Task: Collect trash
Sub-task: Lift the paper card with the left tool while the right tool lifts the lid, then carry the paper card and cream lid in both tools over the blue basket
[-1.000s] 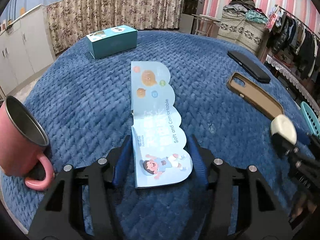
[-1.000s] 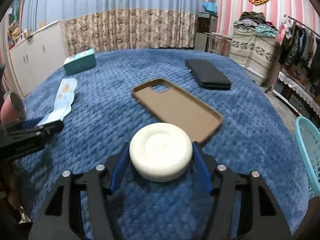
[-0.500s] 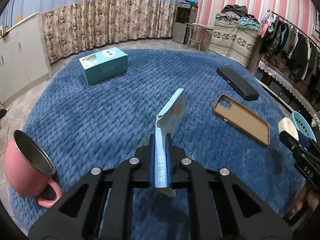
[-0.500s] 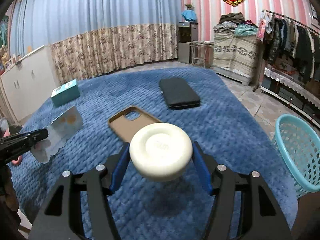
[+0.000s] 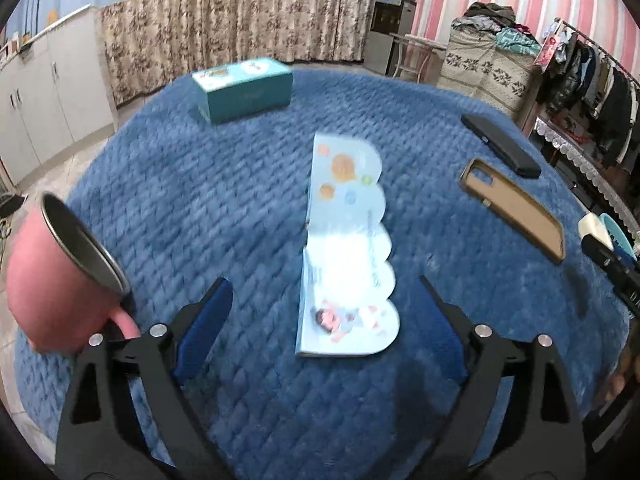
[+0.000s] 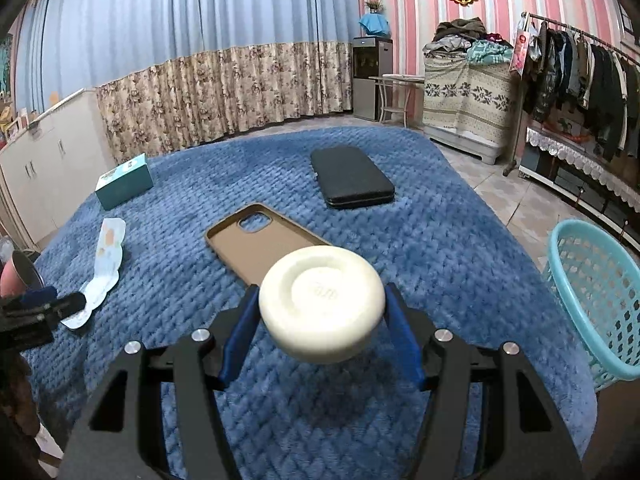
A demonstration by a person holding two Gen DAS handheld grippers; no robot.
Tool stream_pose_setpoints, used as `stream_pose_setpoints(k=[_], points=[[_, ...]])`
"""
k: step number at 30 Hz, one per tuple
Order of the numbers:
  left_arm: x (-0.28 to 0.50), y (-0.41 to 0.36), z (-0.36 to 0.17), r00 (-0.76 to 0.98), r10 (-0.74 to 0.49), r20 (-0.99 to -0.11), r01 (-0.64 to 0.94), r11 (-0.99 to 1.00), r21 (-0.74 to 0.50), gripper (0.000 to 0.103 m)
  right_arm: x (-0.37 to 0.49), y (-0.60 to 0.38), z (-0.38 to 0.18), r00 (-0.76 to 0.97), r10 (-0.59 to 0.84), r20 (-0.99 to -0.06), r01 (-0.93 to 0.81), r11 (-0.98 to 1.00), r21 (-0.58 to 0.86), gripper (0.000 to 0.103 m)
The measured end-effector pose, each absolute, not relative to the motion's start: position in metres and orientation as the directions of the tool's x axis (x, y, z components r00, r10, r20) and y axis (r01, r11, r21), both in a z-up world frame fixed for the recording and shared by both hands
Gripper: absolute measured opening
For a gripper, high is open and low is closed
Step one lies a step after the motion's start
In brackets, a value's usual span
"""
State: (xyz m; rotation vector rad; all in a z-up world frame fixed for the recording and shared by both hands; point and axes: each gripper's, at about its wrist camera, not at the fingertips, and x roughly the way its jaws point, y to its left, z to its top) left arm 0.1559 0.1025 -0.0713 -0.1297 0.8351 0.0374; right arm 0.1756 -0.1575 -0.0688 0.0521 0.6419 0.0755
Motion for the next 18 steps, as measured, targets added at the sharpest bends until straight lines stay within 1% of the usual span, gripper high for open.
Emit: stream_pose_setpoints(k=[3, 4, 7, 9, 12, 14, 18], points=[[0.156, 0.097, -0.079, 0.657, -0.042, -0.752, -0.084, 0.988, -0.129, 0.088, 0.177, -0.157, -0.071, 0.793, 0.093, -0.603, -0.058, 0.995, 0.077, 0.061], [0.155, 0.092, -0.080, 0.663, -0.034, -0.747, -0.081, 0.990, -0.117, 0.091, 0.177, -0.156, -0.072, 0.792, 0.092, -0.604, -0.059, 0.996, 0.074, 0.061], [0.153, 0.078, -0.083, 0.670, -0.003, -0.742, -0.058, 0.997, -0.057, 0.091, 0.177, -0.154, -0.073, 0.789, 0.093, -0.607, -0.061, 0.995, 0.072, 0.061], [0.152, 0.075, -0.086, 0.674, 0.009, -0.739, -0.054, 0.998, -0.037, 0.090, 0.177, -0.155, -0.074, 0.789, 0.093, -0.607, -0.060, 0.995, 0.074, 0.061], [0.152, 0.079, -0.087, 0.681, 0.006, -0.732, -0.063, 0.997, -0.050, 0.079, 0.178, -0.155, -0.074, 0.787, 0.096, -0.609, -0.061, 0.995, 0.078, 0.061], [0.153, 0.083, -0.085, 0.684, -0.009, -0.729, -0.062, 0.996, -0.070, 0.069, 0.178, -0.154, -0.075, 0.786, 0.097, -0.610, -0.063, 0.995, 0.077, 0.061], [0.161, 0.089, -0.083, 0.679, -0.029, -0.734, -0.060, 0.994, -0.095, 0.056, 0.179, -0.152, -0.078, 0.782, 0.100, -0.615, -0.072, 0.995, 0.071, 0.061]])
